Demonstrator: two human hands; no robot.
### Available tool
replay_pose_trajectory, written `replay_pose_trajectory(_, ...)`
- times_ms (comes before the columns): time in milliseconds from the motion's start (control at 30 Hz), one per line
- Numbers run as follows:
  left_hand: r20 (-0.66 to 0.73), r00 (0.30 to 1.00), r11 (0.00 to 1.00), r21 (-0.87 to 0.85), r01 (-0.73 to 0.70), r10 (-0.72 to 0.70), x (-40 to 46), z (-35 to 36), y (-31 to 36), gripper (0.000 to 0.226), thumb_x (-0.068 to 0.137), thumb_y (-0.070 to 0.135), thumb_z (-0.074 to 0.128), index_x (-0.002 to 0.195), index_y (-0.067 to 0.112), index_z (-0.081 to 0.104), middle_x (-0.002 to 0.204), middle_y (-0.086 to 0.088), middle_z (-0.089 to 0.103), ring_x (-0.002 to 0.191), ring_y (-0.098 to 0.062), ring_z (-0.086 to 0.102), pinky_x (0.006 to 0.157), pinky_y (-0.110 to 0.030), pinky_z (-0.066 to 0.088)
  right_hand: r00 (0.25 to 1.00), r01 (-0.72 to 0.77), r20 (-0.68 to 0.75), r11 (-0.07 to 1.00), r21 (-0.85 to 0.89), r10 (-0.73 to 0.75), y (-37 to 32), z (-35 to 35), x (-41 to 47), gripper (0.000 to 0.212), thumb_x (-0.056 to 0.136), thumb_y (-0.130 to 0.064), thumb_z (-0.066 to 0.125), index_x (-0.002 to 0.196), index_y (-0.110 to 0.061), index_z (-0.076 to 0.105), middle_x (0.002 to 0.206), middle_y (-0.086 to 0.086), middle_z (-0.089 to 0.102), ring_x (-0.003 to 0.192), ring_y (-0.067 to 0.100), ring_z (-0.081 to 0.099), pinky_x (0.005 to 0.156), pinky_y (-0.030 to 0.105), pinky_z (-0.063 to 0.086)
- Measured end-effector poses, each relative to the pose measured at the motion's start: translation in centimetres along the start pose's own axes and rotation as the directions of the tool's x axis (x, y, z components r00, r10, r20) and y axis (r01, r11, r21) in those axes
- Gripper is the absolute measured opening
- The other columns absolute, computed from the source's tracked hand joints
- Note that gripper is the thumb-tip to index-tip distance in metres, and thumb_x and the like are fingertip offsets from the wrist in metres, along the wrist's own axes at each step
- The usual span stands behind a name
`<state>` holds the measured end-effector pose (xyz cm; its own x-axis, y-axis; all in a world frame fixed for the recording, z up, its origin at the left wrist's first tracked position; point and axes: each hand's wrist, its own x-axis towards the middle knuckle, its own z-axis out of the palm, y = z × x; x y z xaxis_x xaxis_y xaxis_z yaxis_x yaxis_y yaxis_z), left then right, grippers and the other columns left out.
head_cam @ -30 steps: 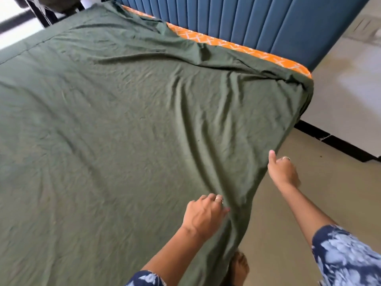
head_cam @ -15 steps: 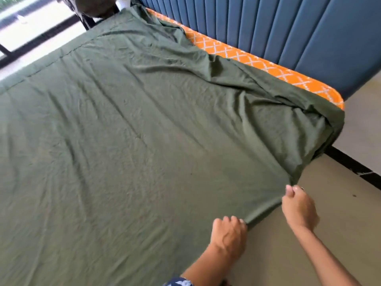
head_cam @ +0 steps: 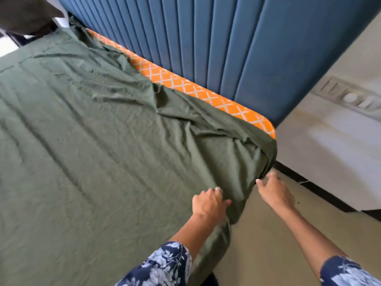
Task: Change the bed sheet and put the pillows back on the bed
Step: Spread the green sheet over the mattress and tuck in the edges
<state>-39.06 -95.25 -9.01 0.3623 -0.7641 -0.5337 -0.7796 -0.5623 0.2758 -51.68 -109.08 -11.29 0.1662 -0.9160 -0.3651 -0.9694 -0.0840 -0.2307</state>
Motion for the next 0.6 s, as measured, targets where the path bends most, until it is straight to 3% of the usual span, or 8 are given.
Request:
replay_pose_trajectory(67, 0.009, 1.000, 0.999, -0.030, 0.027, -0.026, 2.9, -0.6, 0.7, 0.047, 0.097, 0.055, 0.040, 0.122, 0.016, 0.048, 0.126, -0.004, 0.056, 0.121, -0.026, 0.052, 0.090, -0.038, 0.043, 0.998, 0.027, -0.065, 1.000, 0.012, -0.026, -0.8, -1.2, 3.3, 0.051, 0.092, -0.038, 0.056, 0.131, -0.009, 0.041, 0.132, 0.018, 0.048, 0.118, 0.040, 0.050, 0.090, 0.046, 0.042)
replay_pose_trajectory(133, 0.061, 0.997, 0.996, -0.067, 0.053, -0.049, 5.5, -0.7, 1.1, 0.053, 0.095, 0.057, 0.041, 0.126, 0.015, 0.046, 0.129, -0.004, 0.053, 0.124, -0.026, 0.049, 0.093, -0.040, 0.042, 0.992, 0.047, -0.109, 0.994, -0.101, -0.058, -1.5, -1.9, 7.1, 0.068, 0.088, -0.048, 0.058, 0.139, -0.011, 0.034, 0.137, 0.016, 0.043, 0.123, 0.039, 0.043, 0.096, 0.050, 0.037)
replay_pose_trajectory(267, 0.191, 0.981, 0.995, -0.091, 0.037, -0.019, 8.1, 0.0, 0.6, 0.060, 0.093, 0.054, 0.049, 0.136, 0.014, 0.036, 0.134, -0.007, 0.046, 0.128, -0.028, 0.044, 0.097, -0.042, 0.041, 0.994, 0.108, 0.068, 0.942, -0.318, -0.091, -3.3, -2.4, 13.0, 0.104, 0.077, -0.072, 0.055, 0.151, -0.015, 0.008, 0.152, 0.007, 0.019, 0.138, 0.031, 0.022, 0.108, 0.056, 0.018)
replay_pose_trajectory(333, 0.217, 0.976, 0.998, -0.061, 0.007, 0.007, 8.6, 0.2, 0.5, 0.061, 0.093, 0.051, 0.051, 0.138, 0.013, 0.033, 0.134, -0.009, 0.046, 0.126, -0.029, 0.045, 0.096, -0.042, 0.041, 0.983, 0.152, 0.149, 0.917, -0.368, -0.103, -3.7, -2.1, 14.6, 0.098, 0.077, -0.068, 0.059, 0.149, -0.016, 0.018, 0.152, 0.005, 0.017, 0.138, 0.030, 0.020, 0.110, 0.055, 0.015)
replay_pose_trajectory(433, 0.257, 0.966, 0.999, 0.008, -0.033, 0.030, 9.6, -0.6, 0.9, 0.060, 0.093, 0.050, 0.054, 0.136, 0.011, 0.037, 0.132, -0.012, 0.051, 0.122, -0.032, 0.051, 0.093, -0.041, 0.042, 0.975, 0.220, 0.064, 0.947, -0.235, -0.211, -3.8, -1.9, 17.2, 0.048, 0.085, -0.027, 0.064, 0.130, -0.016, 0.052, 0.136, 0.013, 0.041, 0.126, 0.035, 0.039, 0.107, 0.047, 0.030)
replay_pose_trajectory(467, 0.274, 0.961, 0.999, 0.030, -0.043, 0.033, 9.9, -1.2, 1.1, 0.060, 0.092, 0.051, 0.054, 0.135, 0.010, 0.040, 0.132, -0.013, 0.053, 0.121, -0.032, 0.052, 0.091, -0.039, 0.042, 0.972, 0.235, 0.021, 0.962, -0.141, -0.234, -3.7, -2.1, 17.9, 0.041, 0.084, -0.016, 0.060, 0.124, -0.013, 0.058, 0.130, 0.017, 0.049, 0.120, 0.037, 0.045, 0.102, 0.045, 0.037)
replay_pose_trajectory(533, 0.311, 0.950, 0.997, 0.054, -0.049, 0.030, 10.8, -2.7, 1.6, 0.061, 0.091, 0.056, 0.052, 0.131, 0.010, 0.048, 0.131, -0.012, 0.056, 0.121, -0.031, 0.054, 0.087, -0.036, 0.042, 0.989, 0.147, -0.048, 0.974, 0.173, -0.141, -3.7, -3.6, 18.6, 0.032, 0.082, -0.012, 0.054, 0.113, -0.008, 0.061, 0.118, 0.024, 0.059, 0.109, 0.042, 0.054, 0.088, 0.042, 0.045)
replay_pose_trajectory(600, 0.323, 0.946, 1.000, -0.015, -0.004, 0.009, 11.8, -4.4, 2.5, 0.062, 0.092, 0.061, 0.046, 0.128, 0.011, 0.053, 0.130, -0.012, 0.057, 0.121, -0.031, 0.055, 0.091, -0.037, 0.043, 0.995, 0.083, -0.087, 0.897, 0.434, -0.050, -2.7, -5.4, 18.9, 0.026, 0.077, -0.024, 0.049, 0.097, -0.011, 0.061, 0.100, 0.025, 0.062, 0.097, 0.043, 0.057, 0.074, 0.039, 0.042)
